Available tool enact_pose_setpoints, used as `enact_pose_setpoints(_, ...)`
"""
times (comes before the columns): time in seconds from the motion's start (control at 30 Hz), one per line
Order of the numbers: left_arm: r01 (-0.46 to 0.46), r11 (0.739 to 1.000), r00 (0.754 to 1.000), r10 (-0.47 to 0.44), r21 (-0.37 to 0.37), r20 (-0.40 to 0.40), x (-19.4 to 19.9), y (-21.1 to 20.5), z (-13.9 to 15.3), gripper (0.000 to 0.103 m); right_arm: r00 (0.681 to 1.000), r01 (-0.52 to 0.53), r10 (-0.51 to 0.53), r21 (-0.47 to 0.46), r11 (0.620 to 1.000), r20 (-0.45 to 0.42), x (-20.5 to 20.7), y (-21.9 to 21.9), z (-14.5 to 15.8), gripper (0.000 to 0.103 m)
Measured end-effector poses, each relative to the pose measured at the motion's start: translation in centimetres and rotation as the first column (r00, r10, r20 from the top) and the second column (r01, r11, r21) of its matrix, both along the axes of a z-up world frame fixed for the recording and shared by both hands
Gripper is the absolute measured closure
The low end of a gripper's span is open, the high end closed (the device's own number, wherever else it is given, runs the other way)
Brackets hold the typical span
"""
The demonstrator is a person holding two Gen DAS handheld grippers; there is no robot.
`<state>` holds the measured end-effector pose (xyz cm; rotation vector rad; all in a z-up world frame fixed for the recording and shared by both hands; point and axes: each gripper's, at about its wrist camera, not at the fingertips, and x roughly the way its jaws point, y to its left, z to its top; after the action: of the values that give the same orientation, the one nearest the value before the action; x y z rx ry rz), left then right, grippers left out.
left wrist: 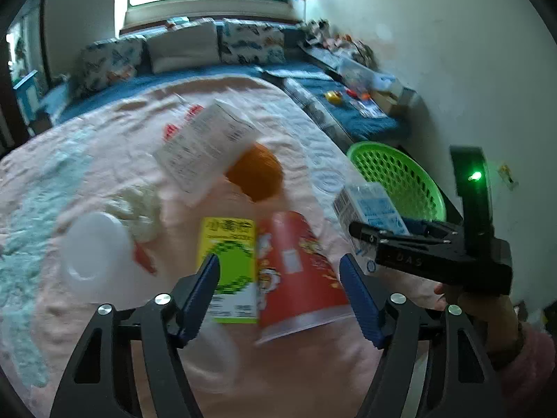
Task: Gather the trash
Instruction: 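Drop the milk carton into the basket with the right gripper while the left grasps the red cup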
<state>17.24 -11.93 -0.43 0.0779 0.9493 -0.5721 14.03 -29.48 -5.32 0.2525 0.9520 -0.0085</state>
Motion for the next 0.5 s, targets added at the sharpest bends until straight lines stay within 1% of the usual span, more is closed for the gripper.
enact_pose_setpoints(0.07, 0.015, 1.000, 0.999, -0.015, 0.008, -0.033, 0.4, -0.7, -0.6, 0.037, 1.000, 0.002, -0.002, 0.001, 1.000, 0.014, -0.6, -0.5, 0.5, 0.033)
enact_pose_setpoints(0.1, 0.027, 1.000, 0.998, -0.026, 0.009, -0.051, 0.7, -1.1, -0.9, 0.040, 1.000, 0.004, -0.005, 0.002, 1.000, 0.021, -0.9, -0.9, 0.8, 0.033)
enact_pose_setpoints(0.23, 0.050, 0.998, 0.991, -0.047, 0.024, -0.125, 1.6, -2.4, -2.3, 0.044, 0.999, 0.013, -0.013, 0.010, 1.000, 0.042, -1.8, -1.9, 1.6, 0.033)
enact_pose_setpoints(0.33, 0.062, 0.997, 0.987, -0.055, 0.049, -0.148, 2.0, -3.1, -3.2, 0.044, 0.998, 0.022, -0.023, 0.009, 1.000, 0.051, -2.2, -2.7, 1.9, 0.033)
enact_pose_setpoints(0.5, 0.066, 0.994, 0.988, -0.053, 0.085, -0.148, 2.4, -3.8, -3.6, 0.044, 0.998, 0.039, -0.040, 0.010, 0.999, 0.055, -2.4, -4.3, 2.0, 0.033)
